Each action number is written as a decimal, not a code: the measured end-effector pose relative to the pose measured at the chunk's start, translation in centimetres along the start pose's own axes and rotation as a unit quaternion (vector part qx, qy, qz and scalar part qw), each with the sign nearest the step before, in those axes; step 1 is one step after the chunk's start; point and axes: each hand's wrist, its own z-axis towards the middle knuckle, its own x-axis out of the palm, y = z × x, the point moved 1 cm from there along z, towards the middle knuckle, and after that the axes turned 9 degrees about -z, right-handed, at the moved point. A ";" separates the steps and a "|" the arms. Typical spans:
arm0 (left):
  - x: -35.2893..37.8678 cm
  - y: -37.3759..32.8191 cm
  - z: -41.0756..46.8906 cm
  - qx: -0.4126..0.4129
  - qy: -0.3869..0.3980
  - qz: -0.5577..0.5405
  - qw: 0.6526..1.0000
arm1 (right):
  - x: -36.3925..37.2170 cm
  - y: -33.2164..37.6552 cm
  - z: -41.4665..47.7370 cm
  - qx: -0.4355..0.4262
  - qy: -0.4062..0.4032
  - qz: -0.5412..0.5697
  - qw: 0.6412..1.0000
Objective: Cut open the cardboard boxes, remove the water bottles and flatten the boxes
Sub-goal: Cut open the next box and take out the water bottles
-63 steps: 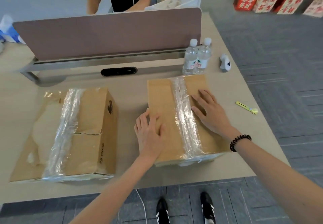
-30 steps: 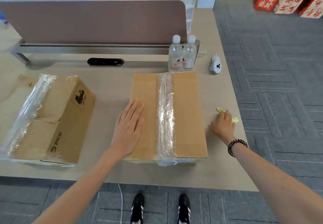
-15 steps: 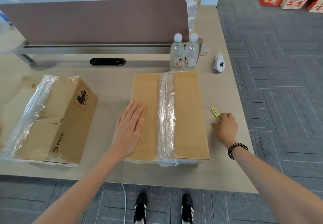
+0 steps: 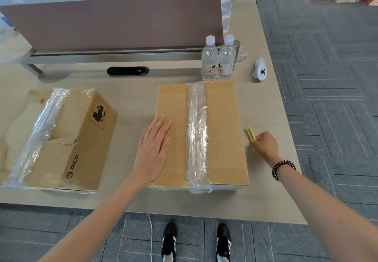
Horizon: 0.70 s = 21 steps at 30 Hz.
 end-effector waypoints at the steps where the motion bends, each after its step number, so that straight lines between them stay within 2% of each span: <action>1: 0.0 0.0 0.0 -0.001 0.000 -0.002 1.000 | -0.2 0.2 -0.4 0.011 0.010 0.051 0.999; 3: 0.0 0.1 0.0 -0.002 -0.001 -0.005 1.000 | -0.9 1.0 -1.0 0.043 0.045 0.223 0.973; 5: 0.0 0.1 0.0 -0.001 -0.001 -0.006 1.000 | -2.1 2.3 -1.5 0.065 0.097 0.380 0.918; 8: 0.1 0.1 0.0 0.001 -0.001 -0.008 1.000 | -3.8 4.4 -2.1 0.066 0.153 0.504 0.847; 10: 0.1 0.0 0.1 0.002 0.000 -0.009 1.000 | -5.0 6.0 -2.9 0.044 0.162 0.548 0.819; 16: 0.0 0.0 -0.1 0.001 -0.001 -0.016 1.000 | -8.8 9.5 -5.4 -0.066 0.167 0.555 0.812; 21: -0.1 -0.2 -0.1 -0.001 -0.001 -0.020 1.000 | -9.6 11.3 -6.6 -0.113 0.162 0.499 0.844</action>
